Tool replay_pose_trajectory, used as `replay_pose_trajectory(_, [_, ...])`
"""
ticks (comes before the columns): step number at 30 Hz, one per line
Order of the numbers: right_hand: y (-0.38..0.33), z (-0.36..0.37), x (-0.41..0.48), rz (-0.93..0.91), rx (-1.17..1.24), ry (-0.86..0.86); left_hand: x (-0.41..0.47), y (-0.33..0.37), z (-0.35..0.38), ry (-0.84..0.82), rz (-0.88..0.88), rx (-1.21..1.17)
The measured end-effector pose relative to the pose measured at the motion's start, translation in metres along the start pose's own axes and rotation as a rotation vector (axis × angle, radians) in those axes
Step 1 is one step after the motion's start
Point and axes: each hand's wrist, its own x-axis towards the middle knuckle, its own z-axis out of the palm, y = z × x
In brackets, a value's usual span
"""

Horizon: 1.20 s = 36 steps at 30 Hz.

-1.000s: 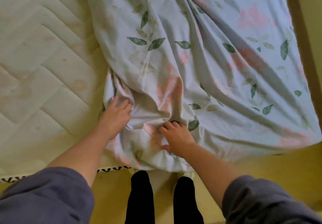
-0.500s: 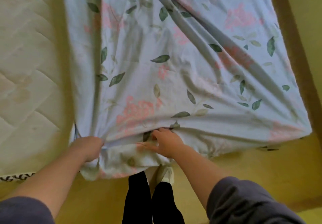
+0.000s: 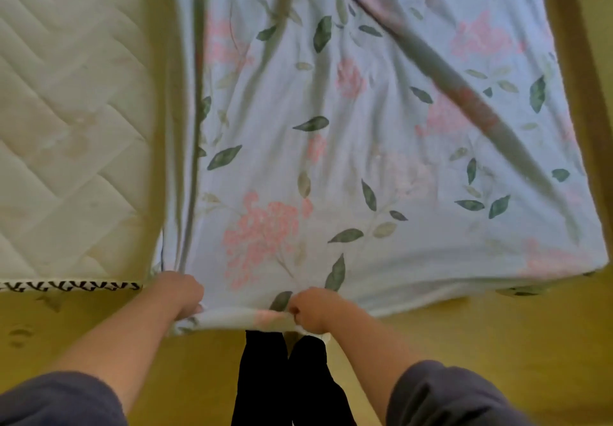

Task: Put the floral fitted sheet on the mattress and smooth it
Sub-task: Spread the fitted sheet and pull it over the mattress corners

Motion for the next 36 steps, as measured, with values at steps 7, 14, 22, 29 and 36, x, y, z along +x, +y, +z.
replay_pose_trajectory(7, [0.003,-0.009,0.002,0.113,0.168,0.259,0.003,-0.010,0.004,0.188,-0.155,0.015])
replay_pose_trajectory(14, [-0.010,0.011,-0.004,0.020,0.174,0.031,-0.003,0.000,0.024,-0.103,-0.072,-0.101])
replay_pose_trajectory(22, [0.034,-0.035,-0.006,0.165,0.396,0.412,0.011,-0.004,-0.083,0.494,0.207,-0.336])
replay_pose_trajectory(29, [0.045,-0.053,-0.003,0.211,0.354,0.647,0.041,-0.005,-0.112,0.868,0.212,-0.134])
replay_pose_trajectory(36, [0.064,-0.091,0.054,0.548,0.209,0.931,0.088,-0.051,-0.174,1.085,0.263,0.286])
